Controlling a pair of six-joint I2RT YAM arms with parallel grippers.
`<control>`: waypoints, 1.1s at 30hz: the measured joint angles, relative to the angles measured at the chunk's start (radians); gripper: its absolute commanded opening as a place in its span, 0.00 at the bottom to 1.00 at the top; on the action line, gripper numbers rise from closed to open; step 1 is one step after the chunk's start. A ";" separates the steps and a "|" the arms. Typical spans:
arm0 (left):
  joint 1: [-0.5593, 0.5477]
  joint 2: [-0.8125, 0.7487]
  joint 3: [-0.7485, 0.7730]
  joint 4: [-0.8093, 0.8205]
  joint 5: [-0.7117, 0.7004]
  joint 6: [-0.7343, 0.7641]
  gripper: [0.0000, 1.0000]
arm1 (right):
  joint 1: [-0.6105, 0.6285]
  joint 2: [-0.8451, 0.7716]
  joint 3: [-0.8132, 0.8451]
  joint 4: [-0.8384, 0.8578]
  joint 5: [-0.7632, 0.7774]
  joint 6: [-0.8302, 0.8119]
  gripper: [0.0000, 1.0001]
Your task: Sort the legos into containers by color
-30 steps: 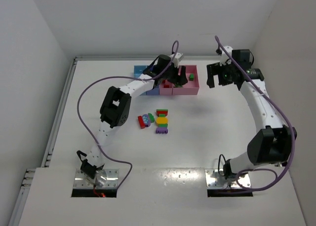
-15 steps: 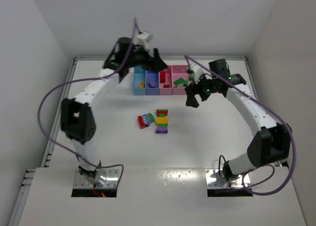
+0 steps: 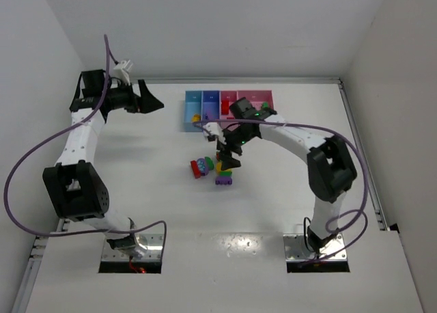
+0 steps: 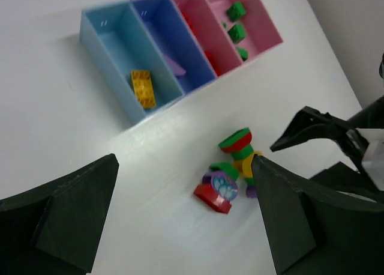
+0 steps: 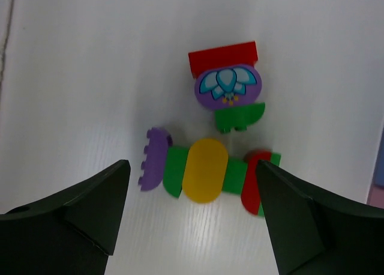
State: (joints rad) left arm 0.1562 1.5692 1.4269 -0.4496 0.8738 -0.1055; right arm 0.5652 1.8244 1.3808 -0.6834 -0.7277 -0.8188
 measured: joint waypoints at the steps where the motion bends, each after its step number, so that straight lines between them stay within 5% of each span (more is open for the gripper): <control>1: 0.018 -0.016 -0.029 -0.018 -0.002 0.014 1.00 | 0.026 0.042 0.027 0.000 0.012 -0.018 0.84; 10: 0.073 -0.191 -0.162 -0.095 -0.016 0.068 1.00 | 0.200 0.251 0.224 0.047 0.082 -0.014 0.84; 24: 0.086 -0.175 -0.170 -0.098 -0.021 0.072 1.00 | 0.202 0.343 0.232 0.076 0.185 -0.013 0.97; 33: 0.086 -0.147 -0.170 -0.102 -0.023 0.072 1.00 | 0.196 0.383 0.232 0.079 0.202 -0.023 0.92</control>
State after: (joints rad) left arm 0.2420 1.4223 1.2568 -0.5514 0.8513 -0.0334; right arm 0.7616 2.2070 1.6123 -0.6044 -0.5259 -0.8421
